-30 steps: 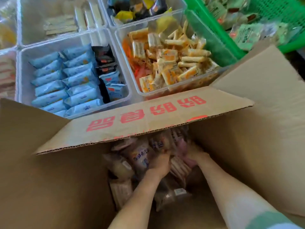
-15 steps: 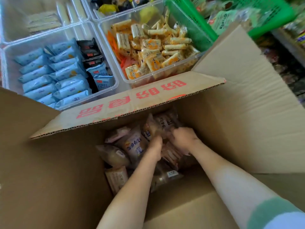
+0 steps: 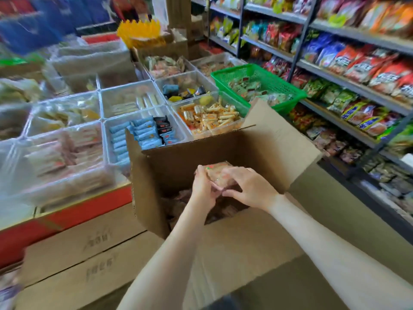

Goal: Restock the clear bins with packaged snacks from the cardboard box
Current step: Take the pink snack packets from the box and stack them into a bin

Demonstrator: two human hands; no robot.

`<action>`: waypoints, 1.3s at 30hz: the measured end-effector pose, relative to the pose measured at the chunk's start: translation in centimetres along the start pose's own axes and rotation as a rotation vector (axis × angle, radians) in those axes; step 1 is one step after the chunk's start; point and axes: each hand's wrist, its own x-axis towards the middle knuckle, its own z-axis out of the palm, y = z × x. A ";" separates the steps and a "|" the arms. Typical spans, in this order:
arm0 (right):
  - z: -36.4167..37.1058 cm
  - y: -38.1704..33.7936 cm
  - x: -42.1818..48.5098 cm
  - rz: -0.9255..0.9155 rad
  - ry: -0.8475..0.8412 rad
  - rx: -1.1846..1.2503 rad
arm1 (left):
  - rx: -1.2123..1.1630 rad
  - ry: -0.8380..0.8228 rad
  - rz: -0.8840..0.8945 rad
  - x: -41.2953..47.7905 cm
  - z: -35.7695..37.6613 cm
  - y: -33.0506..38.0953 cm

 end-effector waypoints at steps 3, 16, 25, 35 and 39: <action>-2.8 -3.8 0.7 -0.002 0.031 0.199 | 0.047 -0.088 0.142 -3.6 -2.9 2.4; -1.3 -21.0 12.3 -0.368 -0.185 -0.050 | 0.289 -0.251 0.420 -14.4 -17.6 16.6; 9.1 -34.6 24.0 -0.093 -0.072 0.402 | 0.085 -0.164 0.425 -14.8 -33.7 27.2; 16.5 -38.5 30.2 0.846 -0.088 1.305 | 0.595 0.012 0.674 -10.5 -36.8 27.4; 16.4 -38.2 31.7 0.917 -0.189 1.360 | 0.630 0.157 0.830 -9.1 -36.2 27.9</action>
